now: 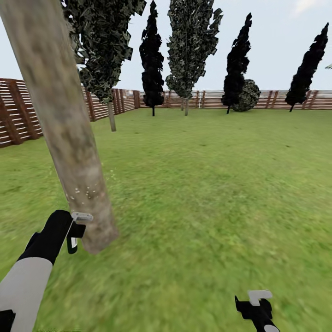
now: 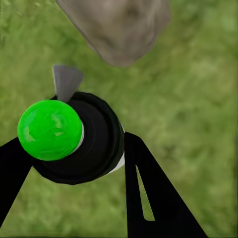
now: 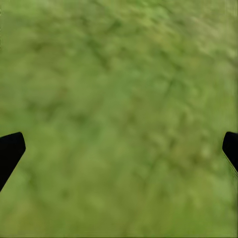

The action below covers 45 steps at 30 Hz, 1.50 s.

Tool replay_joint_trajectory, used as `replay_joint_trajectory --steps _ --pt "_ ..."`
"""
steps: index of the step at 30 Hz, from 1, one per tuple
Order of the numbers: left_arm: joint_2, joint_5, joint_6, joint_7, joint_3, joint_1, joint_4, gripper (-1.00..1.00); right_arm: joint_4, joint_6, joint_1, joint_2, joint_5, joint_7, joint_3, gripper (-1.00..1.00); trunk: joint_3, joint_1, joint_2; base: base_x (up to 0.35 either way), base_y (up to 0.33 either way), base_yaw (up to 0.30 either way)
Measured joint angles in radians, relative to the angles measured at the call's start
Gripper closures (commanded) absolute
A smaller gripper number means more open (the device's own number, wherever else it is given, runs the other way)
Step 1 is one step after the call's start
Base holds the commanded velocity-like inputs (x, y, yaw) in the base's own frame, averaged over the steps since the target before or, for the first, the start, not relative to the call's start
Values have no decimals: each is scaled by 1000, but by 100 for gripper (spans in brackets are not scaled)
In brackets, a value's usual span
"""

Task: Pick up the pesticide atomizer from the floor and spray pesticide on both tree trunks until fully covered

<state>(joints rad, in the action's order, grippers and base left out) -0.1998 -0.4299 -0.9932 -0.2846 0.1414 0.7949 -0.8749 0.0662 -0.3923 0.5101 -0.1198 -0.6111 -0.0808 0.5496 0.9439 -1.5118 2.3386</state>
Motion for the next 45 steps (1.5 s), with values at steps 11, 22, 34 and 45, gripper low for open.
replay_joint_trajectory --steps 11,22,34,45 --pt "1 0 1 0 3 -3 7 100 0 0 0 0 0 0 0 -100 0 0 0 146 -267 275" --pt "14 8 146 82 78 -5 140 100 0 0 0 0 0 0 0 -100 0 0 0 159 -259 110" --pt "13 2 243 140 245 -71 152 100 -2 0 0 0 -1 0 0 -100 0 0 0 146 -253 171" --pt "78 8 359 176 246 -108 186 100 -1 0 0 0 -1 2 0 -100 0 0 0 167 -243 196"
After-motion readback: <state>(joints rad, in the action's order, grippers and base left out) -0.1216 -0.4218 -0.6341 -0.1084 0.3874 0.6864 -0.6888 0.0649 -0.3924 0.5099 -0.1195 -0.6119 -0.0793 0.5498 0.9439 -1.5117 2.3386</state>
